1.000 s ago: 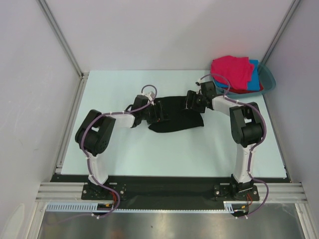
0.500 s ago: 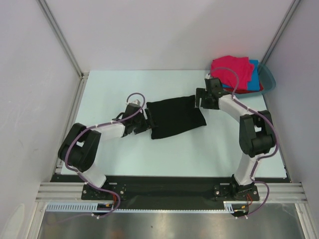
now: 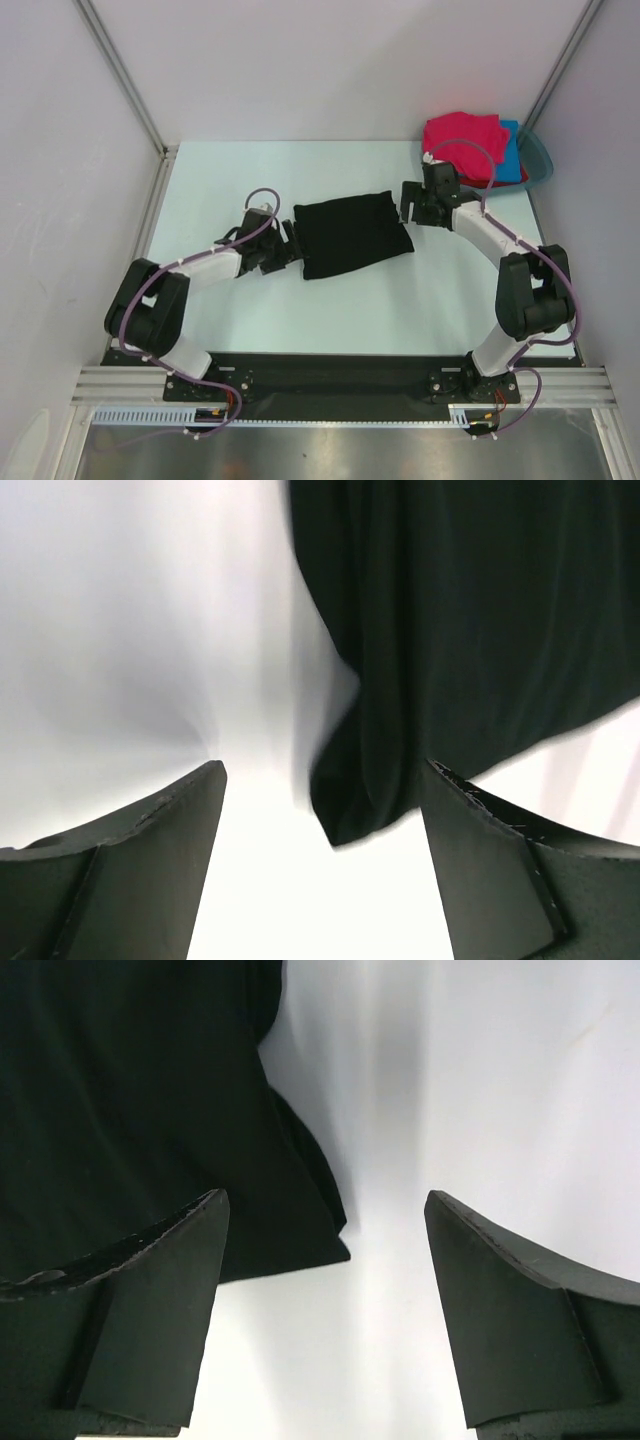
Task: Fold and stack the t-shirts
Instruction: Fold the tshirt
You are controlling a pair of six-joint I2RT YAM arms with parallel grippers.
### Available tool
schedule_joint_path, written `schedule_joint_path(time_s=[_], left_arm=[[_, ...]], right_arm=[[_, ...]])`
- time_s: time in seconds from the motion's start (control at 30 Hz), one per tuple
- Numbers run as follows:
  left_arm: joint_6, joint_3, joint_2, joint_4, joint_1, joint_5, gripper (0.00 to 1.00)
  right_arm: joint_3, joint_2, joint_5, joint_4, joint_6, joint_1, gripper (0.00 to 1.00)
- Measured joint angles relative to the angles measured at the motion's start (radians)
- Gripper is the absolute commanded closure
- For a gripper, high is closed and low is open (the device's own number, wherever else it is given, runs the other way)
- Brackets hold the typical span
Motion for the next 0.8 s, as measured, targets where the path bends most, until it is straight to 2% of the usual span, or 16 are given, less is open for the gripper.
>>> schedule_joint_path(time_s=[0.27,0.47,0.57,0.67,0.77,0.8], left_arm=[[-0.047,-0.109,-0.093,0.016,-0.064,0.044,0.17],[-0.074,-0.117,-0.106,0.033,-0.098,0.048,0.17],[-0.082,-0.117,-0.101,0.050,-0.103,0.056,0.16],[-0.082,-0.110,-0.080,0.061,-0.104,0.061,0.17],[-0.082,-0.106,-0.060,0.070,-0.104,0.066,0.17],[-0.082,-0.105,-0.055,0.070,-0.104,0.071,0.16]], right_arm=[[-0.063,0.003,-0.076,0.013,0.020,-0.002,0.16],[-0.086,0.048,-0.152,0.045,0.031,-0.016,0.17],[-0.089,0.090,-0.191,0.071,0.040,-0.026,0.20],[-0.091,0.128,-0.222,0.087,0.048,-0.031,0.30],[-0.097,0.142,-0.245,0.097,0.056,-0.034,0.52],[-0.098,0.142,-0.251,0.099,0.060,-0.034,0.64]])
